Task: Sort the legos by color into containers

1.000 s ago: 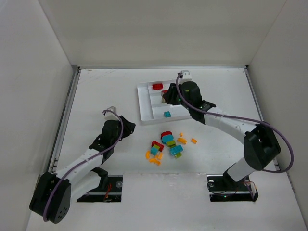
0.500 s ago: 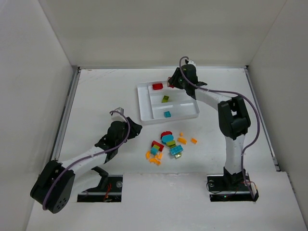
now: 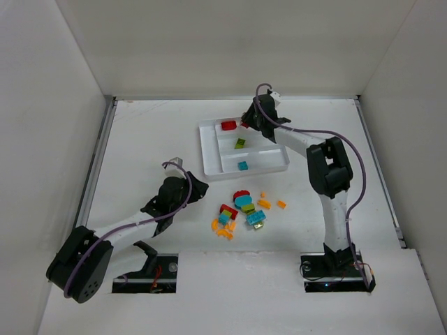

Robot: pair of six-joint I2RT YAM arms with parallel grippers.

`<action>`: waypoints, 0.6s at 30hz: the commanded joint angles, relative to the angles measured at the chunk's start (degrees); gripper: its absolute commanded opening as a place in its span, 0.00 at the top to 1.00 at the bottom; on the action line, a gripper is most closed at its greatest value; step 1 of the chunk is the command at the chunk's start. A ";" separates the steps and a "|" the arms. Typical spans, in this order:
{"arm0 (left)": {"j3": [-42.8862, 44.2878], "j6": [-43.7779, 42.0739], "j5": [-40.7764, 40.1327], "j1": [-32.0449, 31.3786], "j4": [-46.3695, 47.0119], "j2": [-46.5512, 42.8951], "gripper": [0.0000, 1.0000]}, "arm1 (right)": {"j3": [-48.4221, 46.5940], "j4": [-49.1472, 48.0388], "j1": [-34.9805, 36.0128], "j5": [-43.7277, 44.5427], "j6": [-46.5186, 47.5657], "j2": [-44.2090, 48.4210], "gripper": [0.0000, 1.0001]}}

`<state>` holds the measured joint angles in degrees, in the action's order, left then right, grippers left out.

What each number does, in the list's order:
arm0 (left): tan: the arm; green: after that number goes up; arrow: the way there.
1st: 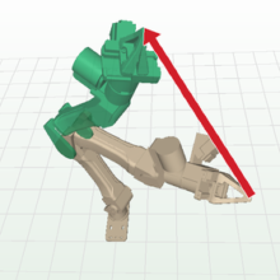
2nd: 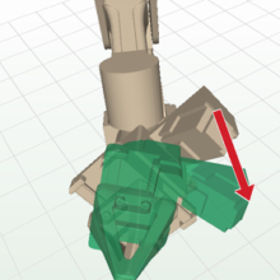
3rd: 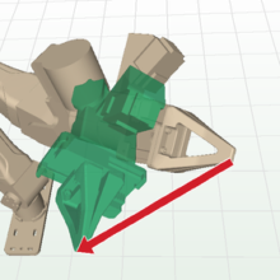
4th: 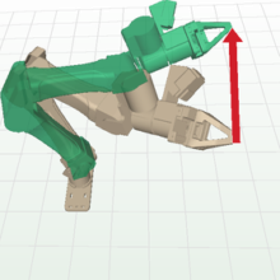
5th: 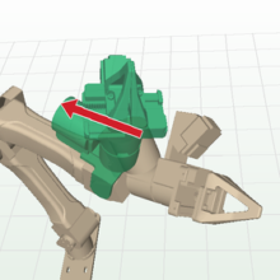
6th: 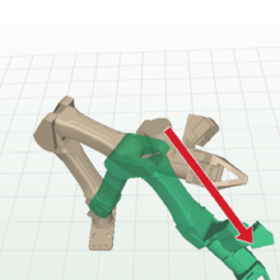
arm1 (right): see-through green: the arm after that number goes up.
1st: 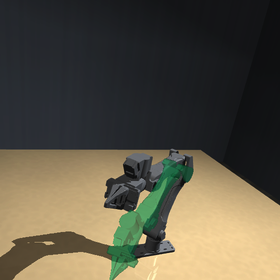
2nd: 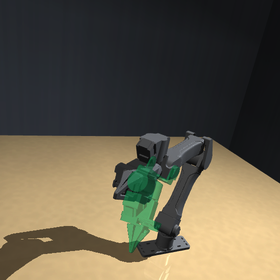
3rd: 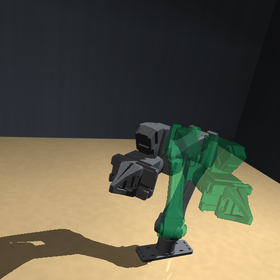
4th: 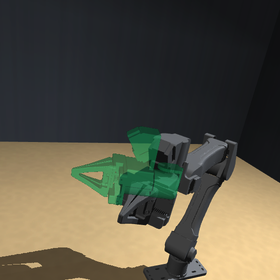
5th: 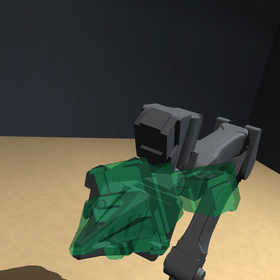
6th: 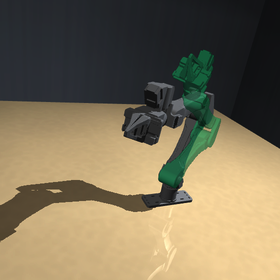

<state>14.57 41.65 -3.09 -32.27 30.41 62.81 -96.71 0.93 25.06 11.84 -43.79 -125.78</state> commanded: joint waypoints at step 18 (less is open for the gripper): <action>0.64 0.28 -0.25 0.85 -0.18 -3.56 0.71 | 22.75 -9.09 6.17 3.11 9.40 22.38 0.52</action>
<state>14.57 41.89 -3.09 -32.12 29.95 61.23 -79.77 -1.10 28.21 15.22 -40.95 -113.14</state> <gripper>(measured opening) 0.291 0.511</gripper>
